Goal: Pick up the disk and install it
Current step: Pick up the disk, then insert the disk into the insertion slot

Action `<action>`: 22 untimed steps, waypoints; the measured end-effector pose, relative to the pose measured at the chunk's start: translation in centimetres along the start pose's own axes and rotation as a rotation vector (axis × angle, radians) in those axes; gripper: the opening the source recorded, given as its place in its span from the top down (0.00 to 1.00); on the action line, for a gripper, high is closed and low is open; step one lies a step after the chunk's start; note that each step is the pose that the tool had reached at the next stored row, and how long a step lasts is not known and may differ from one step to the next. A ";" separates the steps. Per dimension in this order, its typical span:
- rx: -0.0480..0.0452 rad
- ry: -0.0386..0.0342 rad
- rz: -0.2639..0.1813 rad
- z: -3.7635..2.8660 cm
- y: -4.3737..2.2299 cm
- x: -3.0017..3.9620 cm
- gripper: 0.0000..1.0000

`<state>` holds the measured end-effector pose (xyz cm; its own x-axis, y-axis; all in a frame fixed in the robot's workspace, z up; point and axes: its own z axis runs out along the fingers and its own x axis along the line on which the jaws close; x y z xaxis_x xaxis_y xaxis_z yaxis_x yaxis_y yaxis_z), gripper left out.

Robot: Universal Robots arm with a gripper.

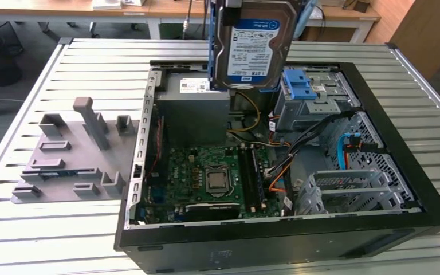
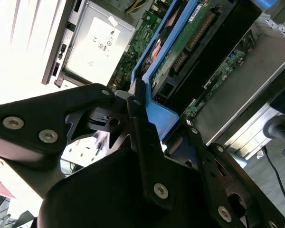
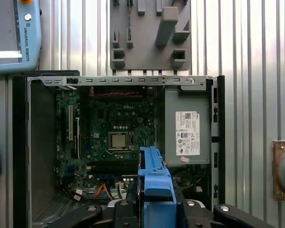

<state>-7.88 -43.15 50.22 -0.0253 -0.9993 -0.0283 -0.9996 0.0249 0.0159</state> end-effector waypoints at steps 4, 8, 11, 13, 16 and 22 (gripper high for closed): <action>0.0000 0.0000 0.000 0.00 -0.28 -0.01 0.63; 0.0000 -0.0001 0.000 -0.01 -0.56 -0.01 0.63; 0.0000 0.0001 0.000 -0.01 -0.77 -0.02 0.63; 0.0001 0.0000 0.000 -0.01 -0.82 -0.01 0.63; 0.0000 0.0000 0.000 -0.01 -0.83 0.06 0.63; 0.0001 0.0001 0.000 -0.02 -0.84 0.50 0.63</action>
<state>-7.06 -43.67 50.22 -0.0253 -0.9993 -0.0282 -0.9996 0.0248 0.0158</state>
